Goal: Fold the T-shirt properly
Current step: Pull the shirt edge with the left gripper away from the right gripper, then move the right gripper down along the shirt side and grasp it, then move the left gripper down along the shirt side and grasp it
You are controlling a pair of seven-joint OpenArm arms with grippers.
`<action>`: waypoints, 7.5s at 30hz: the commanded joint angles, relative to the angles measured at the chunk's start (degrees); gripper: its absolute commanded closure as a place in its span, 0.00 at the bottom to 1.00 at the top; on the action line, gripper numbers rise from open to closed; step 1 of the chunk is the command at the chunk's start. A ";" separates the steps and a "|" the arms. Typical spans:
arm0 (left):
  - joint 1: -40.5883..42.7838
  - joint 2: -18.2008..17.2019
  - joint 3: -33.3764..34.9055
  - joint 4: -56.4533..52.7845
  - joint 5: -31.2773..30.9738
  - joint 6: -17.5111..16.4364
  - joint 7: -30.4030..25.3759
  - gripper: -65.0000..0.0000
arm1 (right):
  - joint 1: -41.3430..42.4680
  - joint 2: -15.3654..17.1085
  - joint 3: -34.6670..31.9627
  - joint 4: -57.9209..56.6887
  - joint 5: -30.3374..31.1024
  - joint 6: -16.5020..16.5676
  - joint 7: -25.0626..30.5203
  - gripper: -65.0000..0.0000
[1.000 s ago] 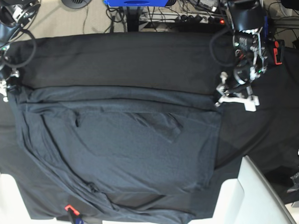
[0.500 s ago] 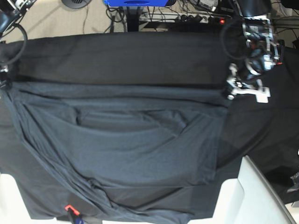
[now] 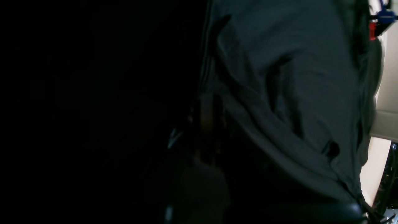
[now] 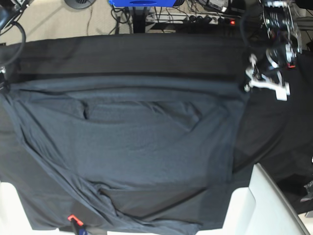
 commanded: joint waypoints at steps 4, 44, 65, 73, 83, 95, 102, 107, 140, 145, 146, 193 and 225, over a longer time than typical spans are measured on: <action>3.27 -0.98 -0.43 4.25 -0.45 -0.25 -0.85 1.00 | -1.64 1.51 0.32 1.08 0.64 0.19 0.06 1.00; 13.82 -0.37 -3.24 10.31 4.21 -0.25 -1.29 1.00 | -11.92 1.43 0.05 6.27 0.55 0.19 -1.00 1.00; 13.56 1.65 -3.59 10.31 8.08 -0.25 -1.46 0.57 | -12.71 -1.04 0.41 6.18 0.47 0.10 -0.82 0.53; 14.00 1.48 -4.56 10.05 8.08 -0.25 -7.79 0.00 | -12.54 -0.95 0.49 6.71 0.47 0.10 -0.56 0.47; 9.52 -3.71 -16.78 10.05 8.08 -0.25 -8.23 0.00 | -6.21 4.33 2.87 6.45 -9.38 0.80 2.17 0.39; 3.54 -10.92 -5.70 10.05 7.99 -0.34 -5.15 0.00 | 14.98 8.99 -30.10 -11.66 -35.67 15.49 19.31 0.36; 3.89 -10.39 -5.70 9.96 8.08 -0.34 -5.24 0.00 | 20.87 9.34 -32.74 -28.02 -35.75 15.49 27.84 0.36; 3.71 -10.39 -5.70 9.96 8.08 -0.34 -5.24 0.00 | 20.78 9.25 -32.74 -29.86 -35.75 15.49 31.00 0.47; 3.36 -10.13 -5.35 9.87 8.08 -0.34 -5.15 0.00 | 3.02 3.10 -26.93 4.25 -35.67 15.22 5.69 0.85; 3.45 -10.13 -5.53 9.87 8.08 -0.34 -5.15 0.00 | 2.76 1.60 -26.85 14.01 -35.75 15.13 2.61 0.42; 3.54 -10.13 -5.53 9.87 8.08 -0.34 -5.15 0.00 | 2.85 1.43 -26.85 15.50 -35.75 15.13 2.08 0.38; -2.09 -10.57 -5.26 2.75 8.17 -0.34 -5.07 0.00 | 27.20 4.77 -42.67 -26.52 -35.84 8.63 20.63 0.86; -40.33 -11.97 20.94 -34.70 20.83 -0.34 -5.86 0.00 | 25.79 5.03 -42.32 -19.84 -35.84 8.63 22.48 0.99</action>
